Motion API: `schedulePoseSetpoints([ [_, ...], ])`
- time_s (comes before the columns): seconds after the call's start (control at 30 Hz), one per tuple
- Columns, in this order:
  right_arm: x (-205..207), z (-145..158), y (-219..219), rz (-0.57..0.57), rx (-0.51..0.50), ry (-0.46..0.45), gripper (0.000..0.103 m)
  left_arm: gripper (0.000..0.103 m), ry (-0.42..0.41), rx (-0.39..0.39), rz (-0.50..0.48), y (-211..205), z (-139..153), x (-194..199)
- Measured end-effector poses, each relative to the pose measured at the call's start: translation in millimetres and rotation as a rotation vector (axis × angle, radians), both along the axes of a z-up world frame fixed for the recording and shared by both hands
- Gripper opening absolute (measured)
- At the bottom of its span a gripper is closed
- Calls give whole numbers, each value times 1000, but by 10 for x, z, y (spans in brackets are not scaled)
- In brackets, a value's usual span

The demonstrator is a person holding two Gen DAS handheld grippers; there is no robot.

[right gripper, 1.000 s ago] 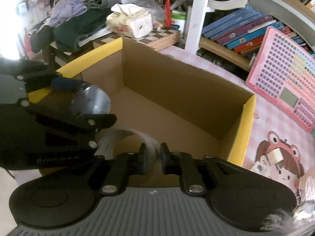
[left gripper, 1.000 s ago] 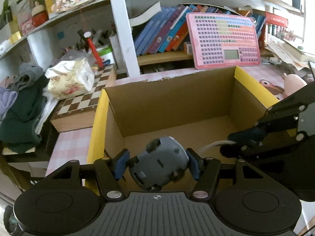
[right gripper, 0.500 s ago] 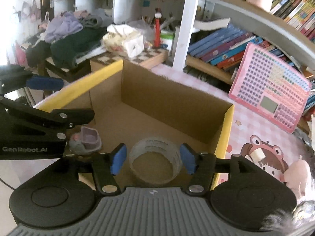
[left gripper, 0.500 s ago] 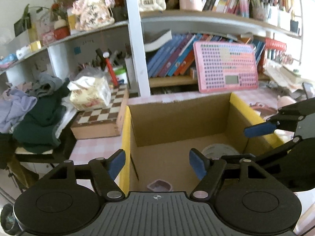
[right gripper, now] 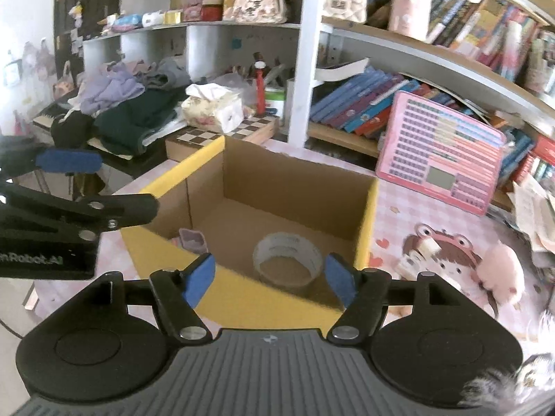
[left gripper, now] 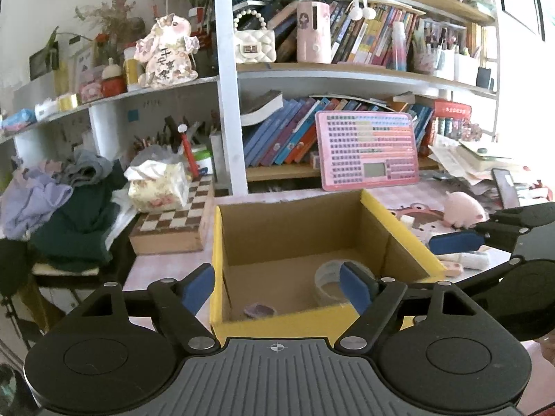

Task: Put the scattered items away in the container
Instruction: 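Open both grippers to drop the car and tape roll into the box, then move both grippers back toward the remaining items on the table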

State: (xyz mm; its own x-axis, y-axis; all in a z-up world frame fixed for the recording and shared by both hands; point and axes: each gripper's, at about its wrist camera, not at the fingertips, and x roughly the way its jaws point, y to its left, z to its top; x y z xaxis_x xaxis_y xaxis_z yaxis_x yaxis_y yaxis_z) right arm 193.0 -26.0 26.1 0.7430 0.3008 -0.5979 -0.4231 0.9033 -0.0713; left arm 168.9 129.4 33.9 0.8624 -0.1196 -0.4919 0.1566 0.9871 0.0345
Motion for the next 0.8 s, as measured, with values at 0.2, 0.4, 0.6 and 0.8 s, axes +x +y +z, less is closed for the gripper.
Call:
schedulePoseSetpoints([
  [0.2, -365, -113, -178, -77, -41, -3, 74, 88, 40, 29, -29, -37, -139, -315],
  [0.4, -630, -274, -410, -170, -51, 51, 76, 88, 132, 14, -55, -138, -378, -480],
  [0.6, -810, -420, -554, -252, -54, 116, 80, 89, 210, -4, -89, -338, -574, -567],
  [0.8, -903, -498, -716, -286, -79, 139, 83, 90, 252, 19, -127, -589, -672, -540],
])
